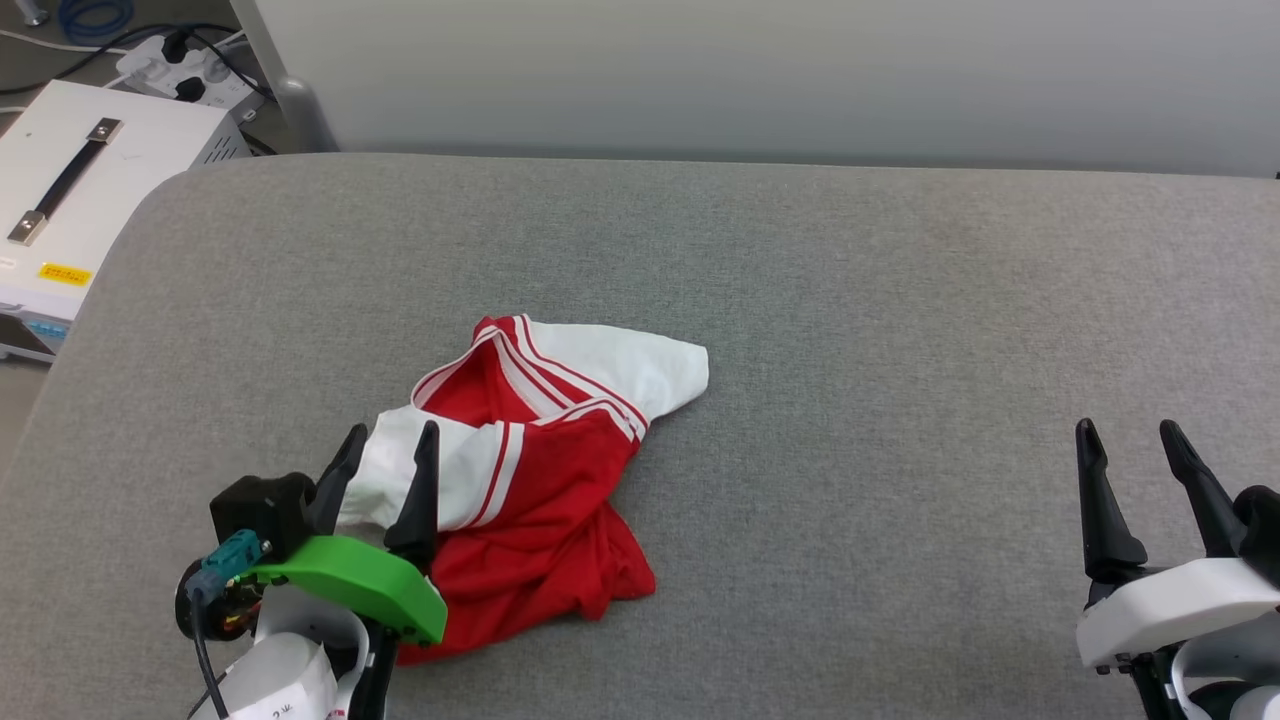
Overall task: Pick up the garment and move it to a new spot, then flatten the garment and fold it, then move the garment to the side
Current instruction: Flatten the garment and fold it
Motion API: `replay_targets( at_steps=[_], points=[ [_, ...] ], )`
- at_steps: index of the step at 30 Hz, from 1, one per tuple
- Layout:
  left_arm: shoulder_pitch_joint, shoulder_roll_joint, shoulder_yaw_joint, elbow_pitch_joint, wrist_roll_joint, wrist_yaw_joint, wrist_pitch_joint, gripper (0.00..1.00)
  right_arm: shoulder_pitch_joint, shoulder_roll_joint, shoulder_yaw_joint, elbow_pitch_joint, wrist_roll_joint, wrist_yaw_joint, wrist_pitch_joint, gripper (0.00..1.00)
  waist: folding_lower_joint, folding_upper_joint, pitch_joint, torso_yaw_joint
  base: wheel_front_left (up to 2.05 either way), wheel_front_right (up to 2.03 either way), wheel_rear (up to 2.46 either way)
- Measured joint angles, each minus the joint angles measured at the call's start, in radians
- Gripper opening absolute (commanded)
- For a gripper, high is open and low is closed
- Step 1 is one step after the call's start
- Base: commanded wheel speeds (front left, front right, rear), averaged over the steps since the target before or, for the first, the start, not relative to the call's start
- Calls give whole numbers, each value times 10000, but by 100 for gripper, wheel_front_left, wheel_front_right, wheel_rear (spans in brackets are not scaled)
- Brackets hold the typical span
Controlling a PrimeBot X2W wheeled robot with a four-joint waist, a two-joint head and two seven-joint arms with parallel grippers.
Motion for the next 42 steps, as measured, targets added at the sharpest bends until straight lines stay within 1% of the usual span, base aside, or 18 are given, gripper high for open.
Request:
replay_targets(
  at_steps=[2,7,11,15,21,24,25,31,36,39,42],
  points=[
    [57,-84,215,-238,326,-13,-23,100,-1,-2,-6,0,-48,0,31,100,0,0,-23,53,0,0,0],
    [427,-531,953,-968,1024,-86,-35,100,-68,-2,178,82,-155,0,119,100,-1,0,-102,190,0,0,0],
    [680,-809,1285,-1181,1346,-228,-35,100,-655,-2,539,631,-161,0,286,100,-1,0,-67,291,0,0,0],
    [704,-1141,1440,-1254,1628,-447,-33,100,-1626,-6,1034,1827,-128,0,692,100,-1,1,6,476,0,0,0],
    [641,-1680,1728,-1273,2065,-965,-33,100,-3661,-13,2104,4226,42,0,2107,100,-1,0,274,894,0,0,0],
    [543,-1964,1891,-1235,2236,-1248,-33,100,-4858,-100,2849,5375,247,0,2867,100,-1,0,496,1119,0,0,0],
    [522,-2011,1931,-1229,2255,-1287,-35,100,-5090,-117,3016,5591,318,0,2987,100,0,0,551,1157,0,0,0],
    [213,-2604,2142,-907,2537,-1875,-33,100,-7440,-259,4355,7724,901,0,3852,100,0,0,1128,1584,0,0,0],
    [-68,-3049,2372,-683,2794,-2251,-33,100,-8599,-309,5175,9365,1304,0,4439,100,0,0,1539,1983,0,0,0],
    [-105,-3248,2474,-604,2878,-2456,-35,100,-8876,-332,5756,10255,1586,0,4922,100,-1,0,1749,2238,0,0,0],
    [-116,-3413,2642,-545,2976,-2581,-33,100,-9146,-420,6052,10878,1971,-12,5611,100,-1,0,1912,2470,0,0,0]
  ],
)
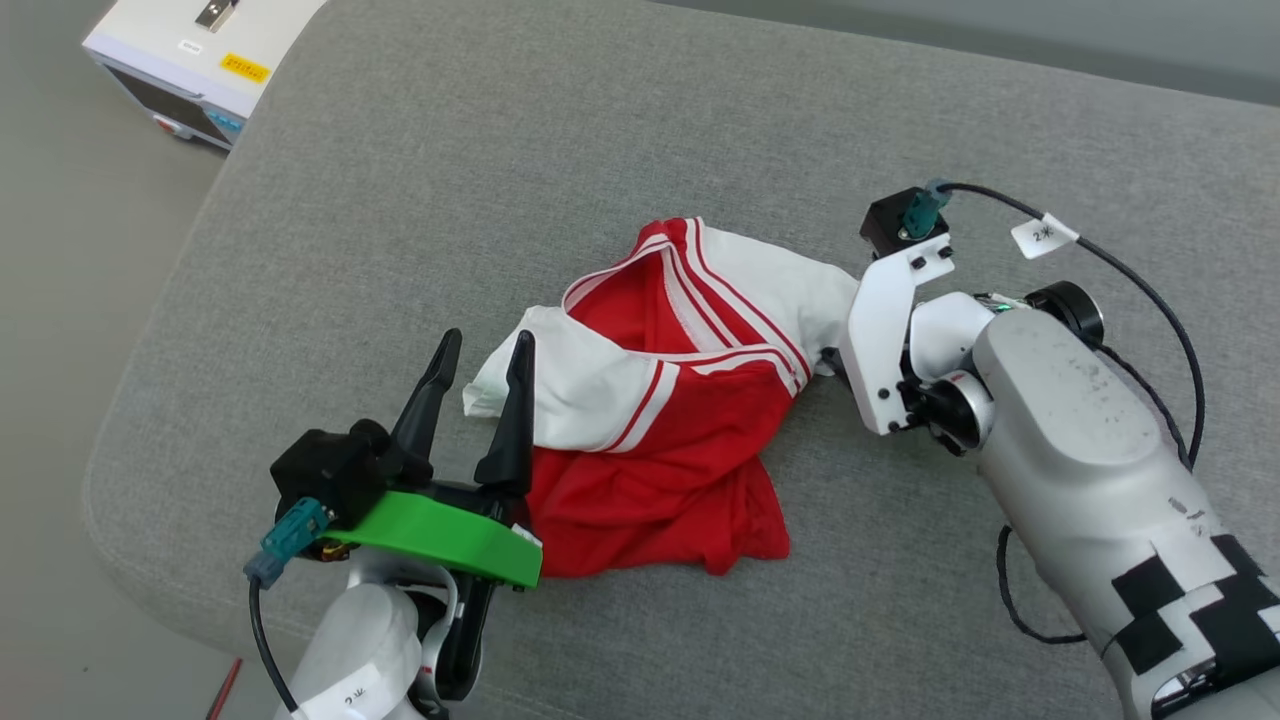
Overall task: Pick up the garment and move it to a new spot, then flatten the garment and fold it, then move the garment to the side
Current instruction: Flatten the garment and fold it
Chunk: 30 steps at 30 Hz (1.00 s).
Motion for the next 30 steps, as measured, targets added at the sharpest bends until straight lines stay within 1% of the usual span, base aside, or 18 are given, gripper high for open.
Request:
replay_targets(
  at_steps=[2,3,4,5,8,11,17,20,24,27,30],
  points=[
    [-3,-73,92,77,71,-75,0,100,-273,-38,146,299,278,2,650,100,0,0,94,136,0,0,0],
    [-4,-100,113,111,94,-82,0,100,-378,-61,188,382,368,0,897,47,0,0,122,187,0,0,0],
    [-3,-128,146,138,142,-88,-2,100,-492,-86,242,464,435,0,1145,25,0,0,154,240,0,0,0],
    [-3,-146,186,155,174,-125,-2,100,-580,-98,280,514,506,0,1384,0,0,0,183,283,0,0,0],
    [-2,-221,299,207,278,-174,-2,100,-703,-130,460,525,723,0,1724,0,0,-1,225,337,0,0,0],
    [-1,-305,364,261,343,-217,0,100,-707,-159,629,435,980,0,1691,0,0,0,180,306,0,0,0],
    [25,-351,466,376,454,-263,0,100,-652,-516,652,-138,1400,15,780,0,0,-1,-117,204,0,0,0],
    [104,-355,604,424,518,-265,0,100,-500,-961,566,-771,1530,15,257,0,0,0,-343,117,0,0,0],
    [426,-343,782,453,598,-267,0,100,30,-1701,236,-1948,1624,15,-151,0,0,0,-684,-104,0,0,0],
    [666,-328,890,460,627,-267,0,100,765,-2293,-343,-3014,1551,15,-353,0,0,0,-923,-339,0,0,0],
    [866,-284,963,456,686,-265,0,100,1883,-2886,-1394,-4203,1275,13,-422,0,0,0,-1178,-587,0,0,0]
  ],
)
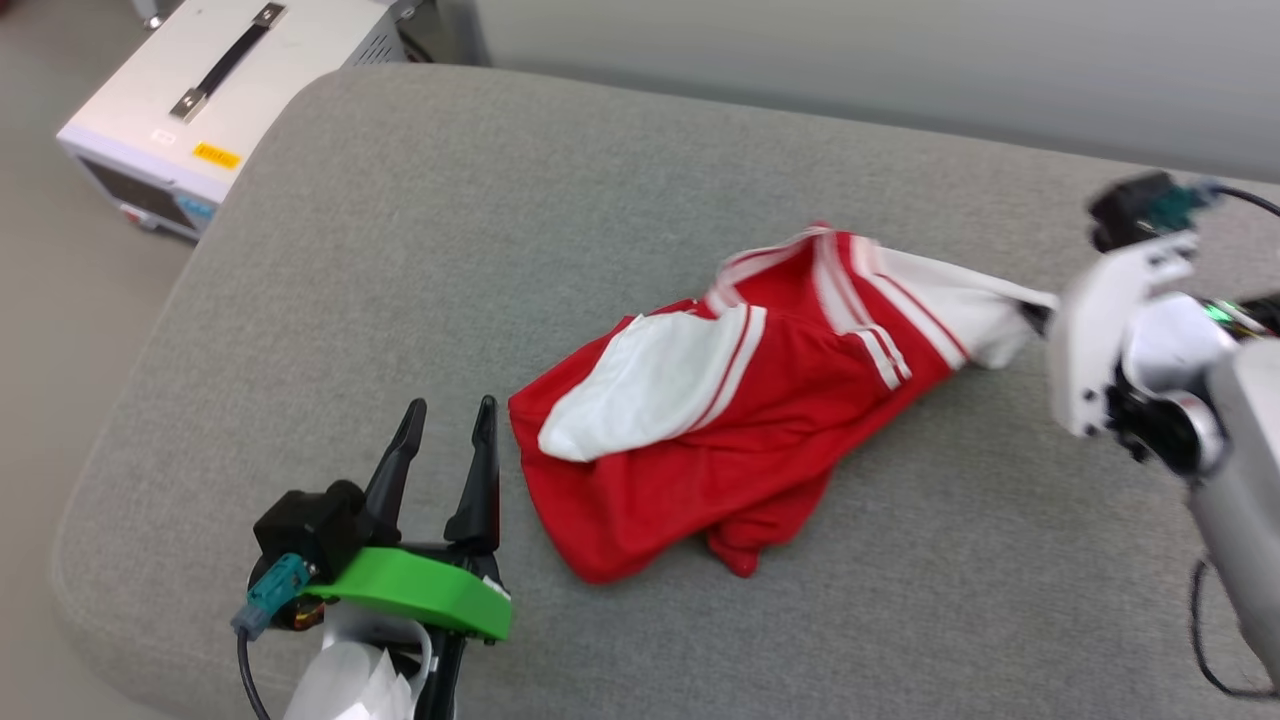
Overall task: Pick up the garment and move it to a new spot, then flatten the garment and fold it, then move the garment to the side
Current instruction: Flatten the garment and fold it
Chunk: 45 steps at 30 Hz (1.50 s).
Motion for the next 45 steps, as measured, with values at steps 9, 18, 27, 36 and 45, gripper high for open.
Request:
replay_targets(
  at_steps=[9,18,27,36,45],
  points=[
    [553,268,58,-194,6,79,127,100,5551,619,-4387,-4370,-1712,0,1214,0,0,0,-639,-799,0,0,0],
    [669,391,40,-322,4,142,412,100,8637,3024,-5195,-5549,-2337,0,1538,0,0,0,-778,-1192,0,0,0],
    [714,529,0,-305,-10,205,545,100,8625,3221,-5233,-5168,-2443,-2,-1267,100,0,0,-849,-1252,0,0,0],
    [988,623,-40,-263,-10,385,819,100,8591,3269,-5267,-5708,-2972,-2,-4399,100,0,0,-1361,-1264,0,0,0],
    [926,903,-322,-414,-10,422,1530,100,8646,3283,-4771,-6999,-3486,-2,-5170,100,0,0,-1567,-1584,0,0,0]
  ],
)
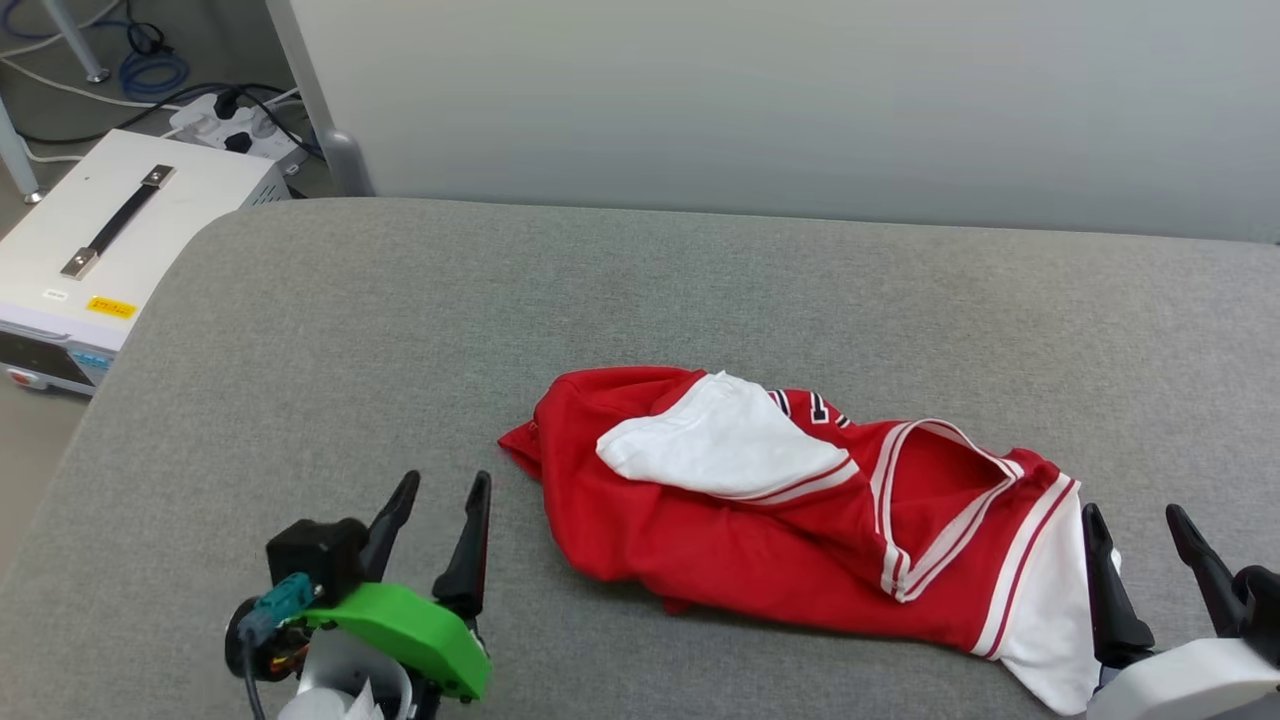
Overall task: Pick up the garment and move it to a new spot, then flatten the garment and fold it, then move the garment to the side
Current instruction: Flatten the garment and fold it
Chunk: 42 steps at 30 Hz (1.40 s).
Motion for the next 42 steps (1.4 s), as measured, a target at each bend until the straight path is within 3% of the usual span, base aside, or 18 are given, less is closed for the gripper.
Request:
replay_targets(
  at_steps=[7,17,33,34,35,42],
  points=[
    [-1245,234,-1206,-67,-69,-334,1693,100,117,0,362,-631,44,0,159,100,0,0,197,-265,0,0,0],
    [-3857,750,-4391,134,-1127,-454,4479,100,51,4,677,-750,144,0,288,100,0,0,867,-957,0,0,0],
    [-6713,1722,-7578,2038,-2497,-495,6174,100,-427,6,1164,-38,773,0,-115,100,1,0,1789,-2140,0,0,0],
    [-6959,1847,-8025,2429,-2744,-495,6301,41,-458,4,1166,102,838,0,-221,100,1,0,1894,-2310,0,0,0],
    [-7037,1868,-8080,2543,-2738,-495,6167,0,-465,4,1160,148,888,0,-247,100,1,0,1924,-2355,0,0,0],
    [-7457,1862,-8096,3104,-2334,-476,4828,0,-526,2,1049,380,995,0,-391,100,1,0,1890,-2348,0,0,0]
  ],
)
